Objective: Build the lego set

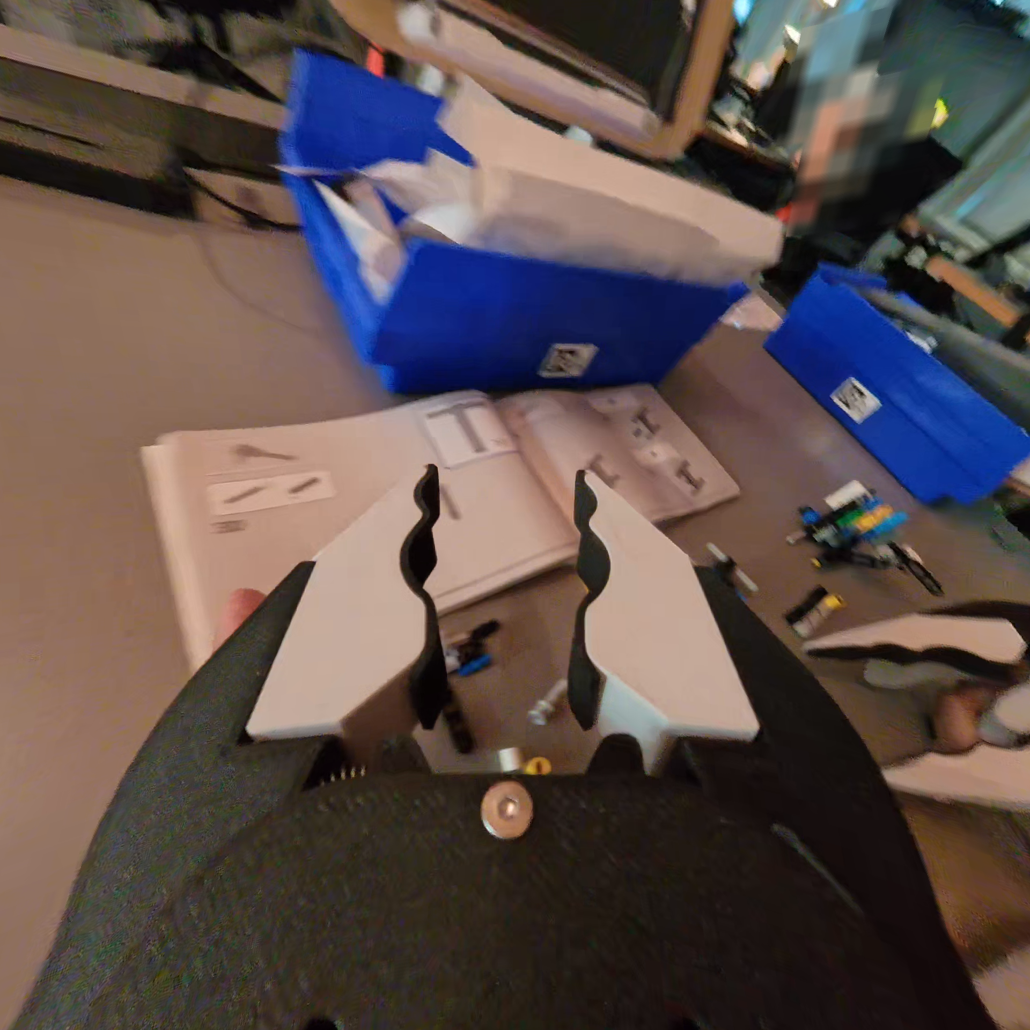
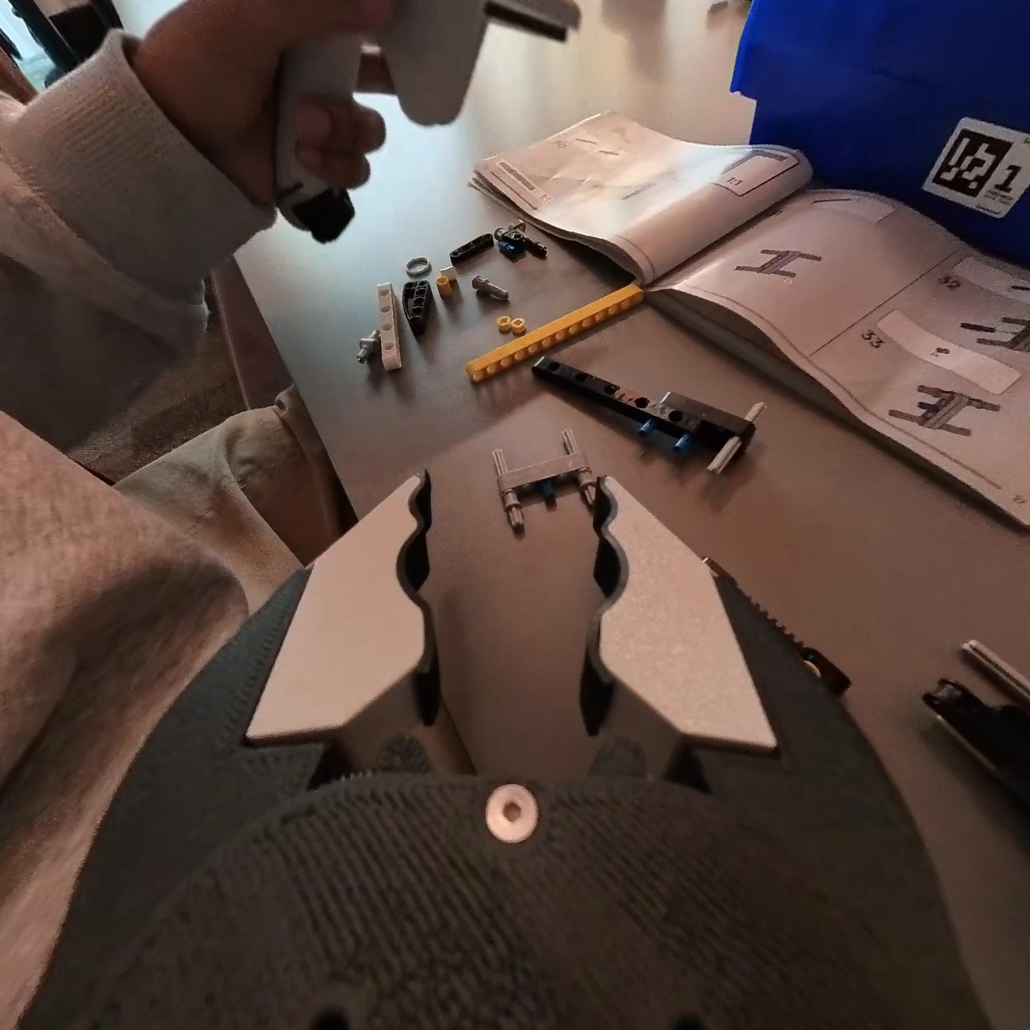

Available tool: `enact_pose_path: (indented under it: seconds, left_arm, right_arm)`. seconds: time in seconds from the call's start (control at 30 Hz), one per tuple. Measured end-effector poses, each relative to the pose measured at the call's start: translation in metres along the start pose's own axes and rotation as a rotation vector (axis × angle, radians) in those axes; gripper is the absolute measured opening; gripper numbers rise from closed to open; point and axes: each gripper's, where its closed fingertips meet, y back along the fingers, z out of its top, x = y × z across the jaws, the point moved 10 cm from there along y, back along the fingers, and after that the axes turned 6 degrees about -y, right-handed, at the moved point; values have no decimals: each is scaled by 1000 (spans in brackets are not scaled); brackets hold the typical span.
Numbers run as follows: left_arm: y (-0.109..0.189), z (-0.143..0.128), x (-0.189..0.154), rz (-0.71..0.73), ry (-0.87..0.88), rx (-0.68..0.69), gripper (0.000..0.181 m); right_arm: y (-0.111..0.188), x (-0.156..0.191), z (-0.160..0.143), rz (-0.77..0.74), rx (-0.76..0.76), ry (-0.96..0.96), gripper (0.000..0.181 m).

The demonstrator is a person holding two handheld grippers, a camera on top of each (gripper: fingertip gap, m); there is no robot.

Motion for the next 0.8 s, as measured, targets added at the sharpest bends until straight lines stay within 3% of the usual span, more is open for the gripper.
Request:
enact_pose_path:
  seconds: [0.03, 0.27, 0.47, 0.57, 0.67, 0.8]
  left_arm:
    - [6, 1, 10, 36, 15, -32, 46]
    - [36, 1, 50, 202, 20, -188, 43]
    - [48, -9, 76, 339, 18, -199, 20]
    - [49, -13, 77, 447, -84, -186, 2]
    - [45, -16, 74, 502, -163, -167, 1]
    - [44, -16, 76, 481, -139, -168, 3]
  right_arm:
    - [0, 0, 0, -2, 0, 2, 58]
    - [-2, 0, -2, -18, 13, 11, 58]
    - [-5, -1, -2, -28, 26, 6, 52]
    - [-5, -1, 0, -21, -7, -15, 46]
    - [-4, -2, 1, -18, -31, -40, 43]
    - [-5, -4, 1, -4, -49, -75, 42]
